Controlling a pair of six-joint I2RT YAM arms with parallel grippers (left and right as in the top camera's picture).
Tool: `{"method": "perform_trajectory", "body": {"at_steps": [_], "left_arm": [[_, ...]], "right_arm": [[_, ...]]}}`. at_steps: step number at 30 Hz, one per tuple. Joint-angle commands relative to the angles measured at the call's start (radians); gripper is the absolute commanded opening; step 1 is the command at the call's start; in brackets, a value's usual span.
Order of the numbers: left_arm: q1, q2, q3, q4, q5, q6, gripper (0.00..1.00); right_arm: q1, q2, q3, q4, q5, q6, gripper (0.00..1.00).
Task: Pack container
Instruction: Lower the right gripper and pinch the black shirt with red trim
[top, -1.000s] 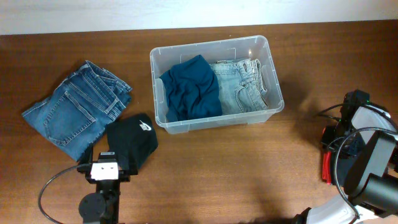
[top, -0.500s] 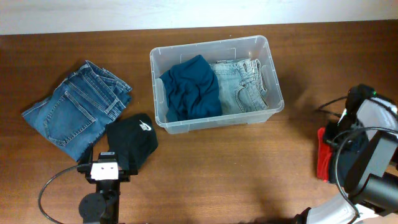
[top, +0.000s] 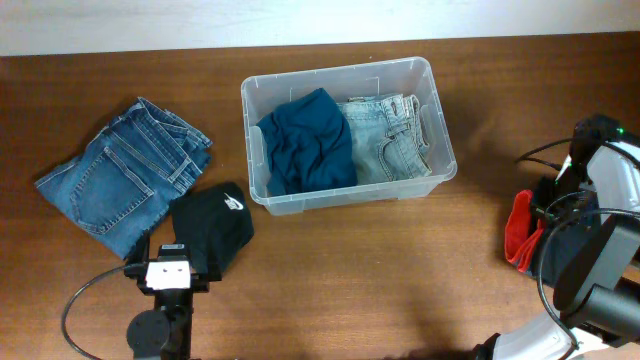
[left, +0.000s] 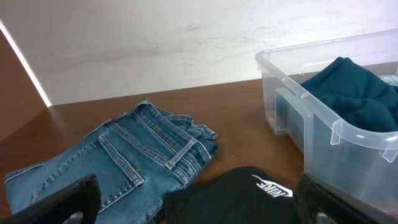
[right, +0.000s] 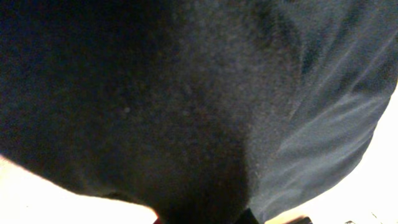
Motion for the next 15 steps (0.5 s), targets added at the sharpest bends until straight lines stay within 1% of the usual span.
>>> {"method": "perform_trajectory", "body": {"at_steps": [1,5,11,15], "left_arm": [[0.004,-0.005,-0.007,0.001,0.011,0.016,1.00],[0.004,-0.005,-0.007,0.001,0.011,0.016,1.00],[0.004,-0.005,-0.007,0.001,0.011,0.016,1.00],[0.004,-0.005,-0.007,0.001,0.011,0.016,1.00]], "right_arm": [[-0.003,0.004,0.013,-0.004,-0.027,0.007,0.04],[-0.003,0.002,0.026,-0.010,-0.057,0.008,0.04],[-0.003,-0.035,0.121,-0.068,-0.077,0.008,0.04],[-0.003,-0.073,0.153,-0.079,-0.077,0.008,0.04]]}}
